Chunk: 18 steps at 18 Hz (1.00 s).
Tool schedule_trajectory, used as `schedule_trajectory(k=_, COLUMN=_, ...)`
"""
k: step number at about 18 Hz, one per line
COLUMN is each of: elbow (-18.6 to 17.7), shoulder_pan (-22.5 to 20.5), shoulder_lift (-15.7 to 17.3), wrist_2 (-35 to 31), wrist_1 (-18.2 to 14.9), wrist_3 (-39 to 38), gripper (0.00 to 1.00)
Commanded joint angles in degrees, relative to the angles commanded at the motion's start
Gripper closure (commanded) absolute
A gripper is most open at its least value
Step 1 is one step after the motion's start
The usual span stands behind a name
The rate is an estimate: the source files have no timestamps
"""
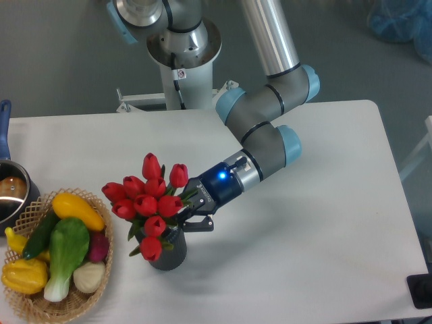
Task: Insert the flowers into the vase
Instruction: 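Push the bouquet further down into the vase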
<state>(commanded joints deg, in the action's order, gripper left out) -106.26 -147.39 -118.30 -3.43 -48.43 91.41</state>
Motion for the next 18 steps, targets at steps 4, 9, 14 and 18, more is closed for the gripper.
schedule_trajectory(k=4, elbow=0.0, shoulder_pan=-0.09, shoulder_lift=0.0, wrist_2=0.0, wrist_1=-0.09, wrist_3=0.0, gripper=0.5)
schedule_trajectory(k=9, elbow=0.0, shoulder_pan=-0.18, shoulder_lift=0.09, wrist_2=-1.23, wrist_1=-0.09, wrist_3=0.0, gripper=0.43)
schedule_trajectory(k=14, elbow=0.09, shoulder_pan=-0.26, shoulder_lift=0.18, wrist_2=-1.32, wrist_1=0.0, wrist_3=0.09, gripper=0.27)
schedule_trajectory(k=18, elbow=0.09, shoulder_pan=-0.18, shoulder_lift=0.26, wrist_2=-2.54, wrist_1=0.0, wrist_3=0.09, gripper=0.23)
